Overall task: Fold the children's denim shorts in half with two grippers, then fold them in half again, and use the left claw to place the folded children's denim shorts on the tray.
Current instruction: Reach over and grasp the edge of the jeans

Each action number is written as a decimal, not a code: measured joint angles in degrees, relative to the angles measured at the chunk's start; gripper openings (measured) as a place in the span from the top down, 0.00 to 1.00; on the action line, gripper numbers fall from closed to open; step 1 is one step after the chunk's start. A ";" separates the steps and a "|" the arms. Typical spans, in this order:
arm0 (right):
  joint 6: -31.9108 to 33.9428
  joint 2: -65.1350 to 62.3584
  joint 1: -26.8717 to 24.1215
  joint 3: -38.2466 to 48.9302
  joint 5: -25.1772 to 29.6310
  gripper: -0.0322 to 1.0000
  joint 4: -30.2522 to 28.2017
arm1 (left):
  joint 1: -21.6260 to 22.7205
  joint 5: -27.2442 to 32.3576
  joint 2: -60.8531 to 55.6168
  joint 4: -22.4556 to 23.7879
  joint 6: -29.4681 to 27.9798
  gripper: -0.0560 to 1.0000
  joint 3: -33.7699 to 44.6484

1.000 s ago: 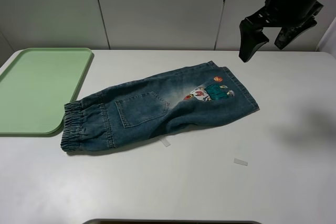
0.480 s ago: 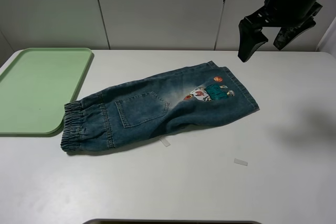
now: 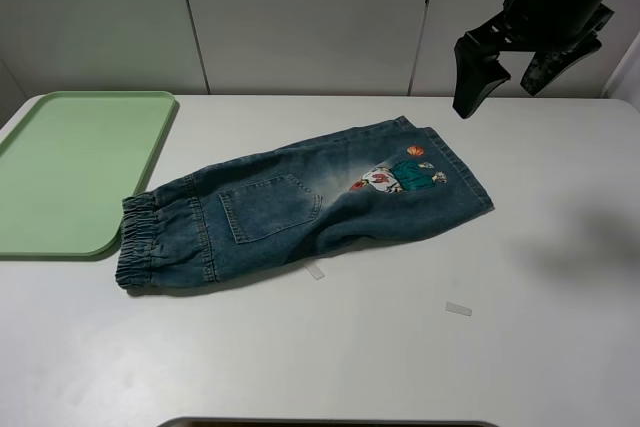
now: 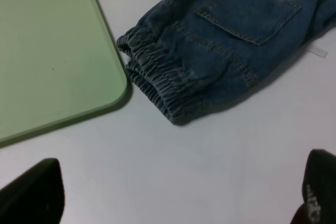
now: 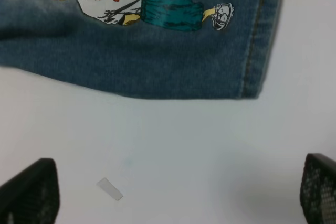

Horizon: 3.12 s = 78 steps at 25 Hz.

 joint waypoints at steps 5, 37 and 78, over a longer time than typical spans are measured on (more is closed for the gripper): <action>0.00 0.00 0.00 0.00 0.00 0.30 0.16 | 0.00 -0.39 0.00 0.00 0.13 0.11 0.06; -1.52 10.63 0.00 0.00 -14.72 0.30 -3.51 | 33.42 -0.42 0.00 0.24 0.25 0.11 0.06; -14.39 39.17 -7.00 -16.33 -22.85 0.30 3.49 | 33.42 -0.42 0.00 0.24 0.25 0.11 0.06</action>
